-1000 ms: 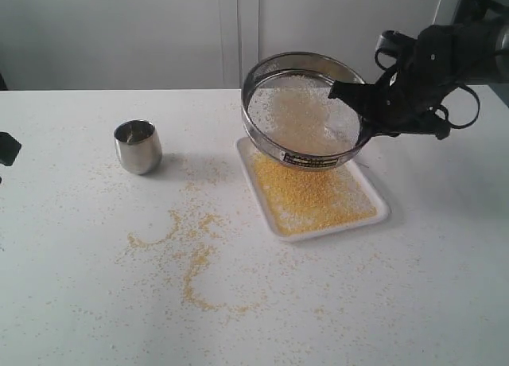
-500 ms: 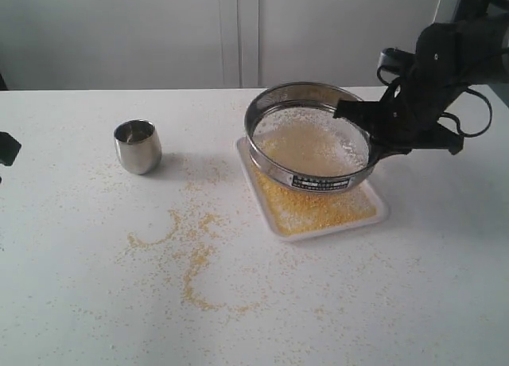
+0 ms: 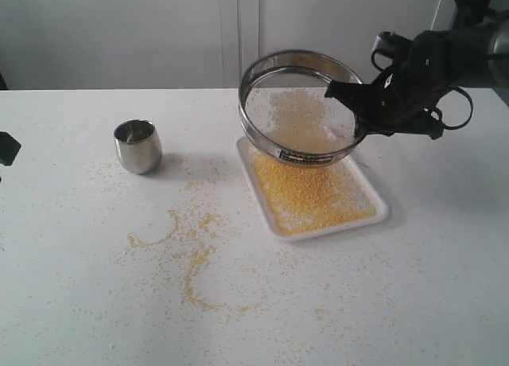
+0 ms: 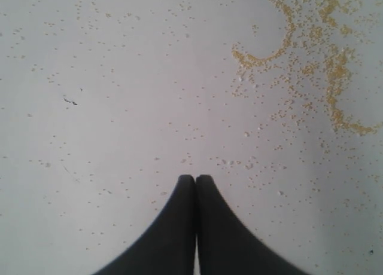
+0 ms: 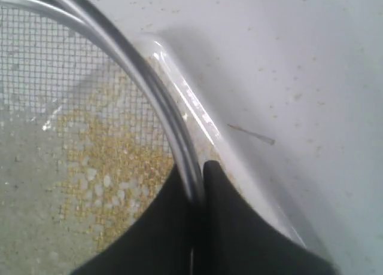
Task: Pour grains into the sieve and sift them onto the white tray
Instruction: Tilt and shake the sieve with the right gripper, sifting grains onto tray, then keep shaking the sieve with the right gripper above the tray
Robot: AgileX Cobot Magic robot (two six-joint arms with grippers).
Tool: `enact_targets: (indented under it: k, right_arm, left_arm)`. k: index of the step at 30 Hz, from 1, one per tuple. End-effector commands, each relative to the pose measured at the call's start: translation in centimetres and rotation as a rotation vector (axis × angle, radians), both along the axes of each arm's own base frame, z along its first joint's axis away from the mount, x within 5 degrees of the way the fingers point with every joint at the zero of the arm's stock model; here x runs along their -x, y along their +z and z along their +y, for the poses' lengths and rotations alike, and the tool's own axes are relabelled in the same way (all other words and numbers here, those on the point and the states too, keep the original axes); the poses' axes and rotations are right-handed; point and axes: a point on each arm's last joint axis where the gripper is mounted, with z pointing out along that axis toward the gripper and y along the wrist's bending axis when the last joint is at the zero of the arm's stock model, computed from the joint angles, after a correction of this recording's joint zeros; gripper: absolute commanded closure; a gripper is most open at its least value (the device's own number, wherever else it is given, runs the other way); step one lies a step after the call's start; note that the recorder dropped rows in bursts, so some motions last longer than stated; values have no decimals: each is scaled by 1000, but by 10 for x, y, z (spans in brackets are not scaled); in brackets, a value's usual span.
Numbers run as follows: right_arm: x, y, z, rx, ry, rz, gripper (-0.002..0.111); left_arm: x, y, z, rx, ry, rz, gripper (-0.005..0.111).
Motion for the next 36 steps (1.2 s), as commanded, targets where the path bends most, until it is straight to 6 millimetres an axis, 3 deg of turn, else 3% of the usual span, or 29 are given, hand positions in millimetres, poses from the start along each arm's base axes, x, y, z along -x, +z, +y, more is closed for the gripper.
enact_targets:
  k: [1,5,6,11,13,16,19,23,25,29,31,34,36]
  right_arm:
    - [21,15,-6,138,118,187,108]
    - [-6,23,0,51,63,-104,108]
    - [-9,23,1,32,45,-102,108]
    - [16,21,-7,198,166,240,108]
    - [13,23,-7,191,138,201,108]
    - [-10,25,-1,127,109,-29,108]
    - [-11,18,-3,67,1,122,108]
    - [7,19,-10,216,123,326,108]
    - [6,21,-10,212,114,309,108]
    - [-17,15,4,99,81,97,108]
    - [-13,12,7,55,78,173,108]
    - [7,6,4,124,147,365,108]
    - [5,3,5,136,155,318,108]
  left_arm:
    - [3,0,1,-1,2,6,107]
    - [3,0,1,-1,2,6,107]
    - [3,0,1,-1,2,6,107]
    - [3,0,1,-1,2,6,107]
    - [3,0,1,-1,2,6,107]
    - [3,0,1,-1,2,6,107]
    - [3,0,1,-1,2,6,107]
    - [3,0,1,-1,2,6,107]
    - [3,0,1,-1,2,6,107]
    - [3,0,1,-1,2,6,107]
    - [3,0,1,-1,2,6,107]
    - [3,0,1,-1,2,6,107]
    - [3,0,1,-1,2,6,107]
